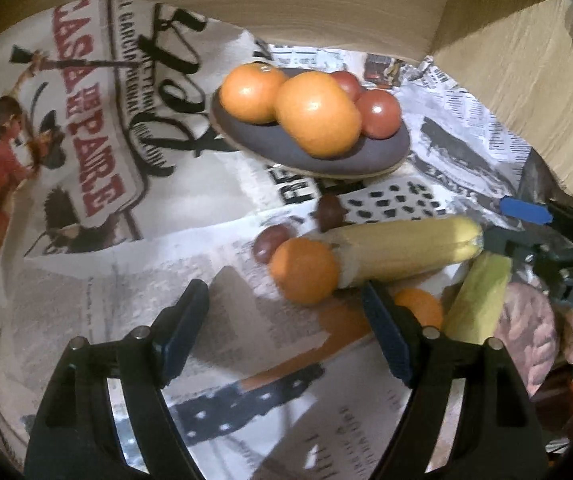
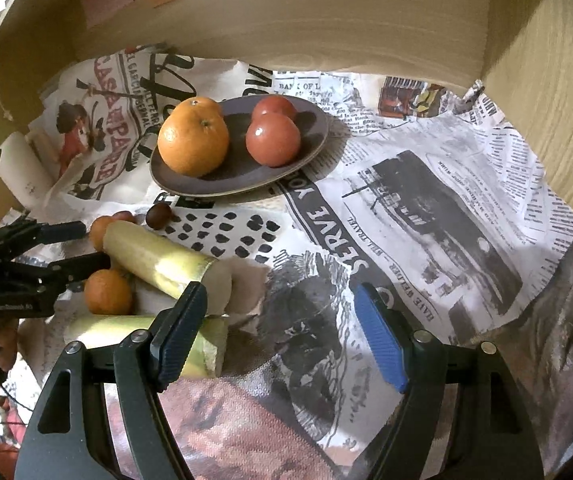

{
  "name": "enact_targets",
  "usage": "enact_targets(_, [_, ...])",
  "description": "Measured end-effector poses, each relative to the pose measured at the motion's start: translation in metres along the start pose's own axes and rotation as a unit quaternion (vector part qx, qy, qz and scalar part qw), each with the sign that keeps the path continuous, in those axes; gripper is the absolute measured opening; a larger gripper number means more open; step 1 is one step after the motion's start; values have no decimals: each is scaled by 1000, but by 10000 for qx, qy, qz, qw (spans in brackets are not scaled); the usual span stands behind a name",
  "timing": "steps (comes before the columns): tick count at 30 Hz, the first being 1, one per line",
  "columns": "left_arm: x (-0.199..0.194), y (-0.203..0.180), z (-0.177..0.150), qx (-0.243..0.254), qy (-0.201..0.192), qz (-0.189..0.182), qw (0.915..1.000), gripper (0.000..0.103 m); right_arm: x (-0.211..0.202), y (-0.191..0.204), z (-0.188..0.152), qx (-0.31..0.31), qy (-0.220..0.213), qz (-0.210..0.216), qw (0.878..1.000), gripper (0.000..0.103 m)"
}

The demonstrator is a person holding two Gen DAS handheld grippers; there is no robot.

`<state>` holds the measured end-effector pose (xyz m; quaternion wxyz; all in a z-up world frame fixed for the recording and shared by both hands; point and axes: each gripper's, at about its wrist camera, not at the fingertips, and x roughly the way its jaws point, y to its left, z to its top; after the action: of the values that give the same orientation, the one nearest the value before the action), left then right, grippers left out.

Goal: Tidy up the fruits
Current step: 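Move both grippers back from the plate toward the remaining loose fruit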

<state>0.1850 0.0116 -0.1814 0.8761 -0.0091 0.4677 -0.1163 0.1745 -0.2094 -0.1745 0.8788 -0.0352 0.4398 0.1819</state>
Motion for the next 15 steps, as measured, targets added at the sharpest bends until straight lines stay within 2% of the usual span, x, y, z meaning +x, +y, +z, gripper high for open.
enact_targets(6, [3,-18,16,244,-91,-5,9997,79,-6,-1,5,-65,-96,-7,9999,74])
enact_targets(12, [-12,0,12,-116,-251,-17,9996,79,-9,12,17,-273,-128,376,9988,74])
enact_targets(15, [-21,18,4,-338,-316,183,9988,79,0,29,23,-535,-5,608,9967,73])
